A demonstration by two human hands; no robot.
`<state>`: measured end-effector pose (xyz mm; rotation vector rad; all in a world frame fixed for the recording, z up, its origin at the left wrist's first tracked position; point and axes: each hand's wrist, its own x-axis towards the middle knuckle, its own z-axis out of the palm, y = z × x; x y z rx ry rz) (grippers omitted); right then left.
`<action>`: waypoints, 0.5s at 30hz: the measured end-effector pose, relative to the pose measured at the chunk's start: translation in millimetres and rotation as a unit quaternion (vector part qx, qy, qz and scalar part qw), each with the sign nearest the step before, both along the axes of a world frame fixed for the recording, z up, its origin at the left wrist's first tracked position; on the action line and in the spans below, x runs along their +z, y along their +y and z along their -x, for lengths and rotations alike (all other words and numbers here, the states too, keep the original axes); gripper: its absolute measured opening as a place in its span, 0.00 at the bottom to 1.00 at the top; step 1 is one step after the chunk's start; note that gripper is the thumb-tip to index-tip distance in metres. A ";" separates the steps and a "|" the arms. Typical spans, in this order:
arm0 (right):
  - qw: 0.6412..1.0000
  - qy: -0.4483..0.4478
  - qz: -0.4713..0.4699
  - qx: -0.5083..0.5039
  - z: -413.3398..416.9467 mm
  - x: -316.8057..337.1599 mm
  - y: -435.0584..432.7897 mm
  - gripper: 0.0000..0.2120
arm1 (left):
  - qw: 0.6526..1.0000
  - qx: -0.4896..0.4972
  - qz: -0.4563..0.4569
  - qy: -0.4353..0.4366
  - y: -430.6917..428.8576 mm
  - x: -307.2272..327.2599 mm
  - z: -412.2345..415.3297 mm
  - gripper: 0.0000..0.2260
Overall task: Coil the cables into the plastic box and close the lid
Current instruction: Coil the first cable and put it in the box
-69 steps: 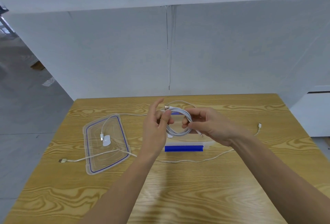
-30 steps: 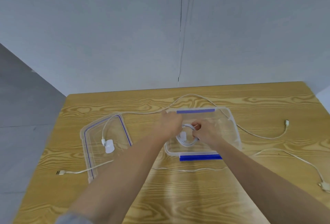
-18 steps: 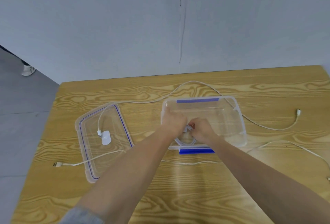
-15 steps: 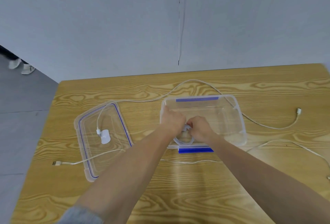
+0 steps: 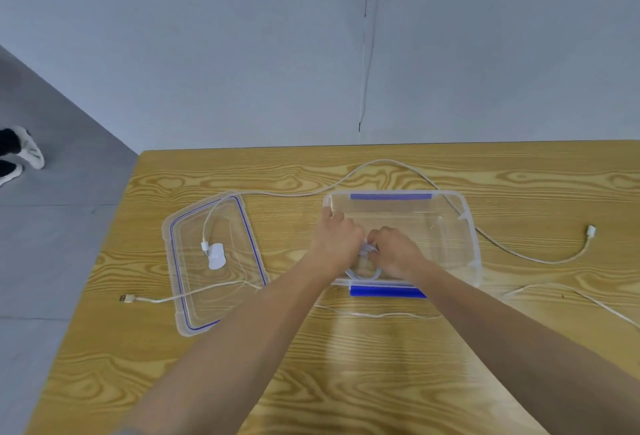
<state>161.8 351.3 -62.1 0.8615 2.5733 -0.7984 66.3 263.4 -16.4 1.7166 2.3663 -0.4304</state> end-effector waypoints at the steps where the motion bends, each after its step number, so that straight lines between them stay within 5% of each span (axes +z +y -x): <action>1: 1.000 0.001 -0.010 0.004 -0.2 4.0 -0.6 0.12 | 1.000 0.012 -0.021 -0.007 -4.1 2.9 -0.2 0.07; 9: 0.988 0.092 -0.116 0.045 0.6 31.5 -21.1 0.13 | 0.954 0.143 -0.248 -0.088 -58.1 16.7 -4.8 0.08; 15: 0.945 0.216 -0.209 0.126 2.4 51.6 -55.4 0.05 | 0.927 0.198 -0.306 -0.093 -101.6 27.1 -9.8 0.15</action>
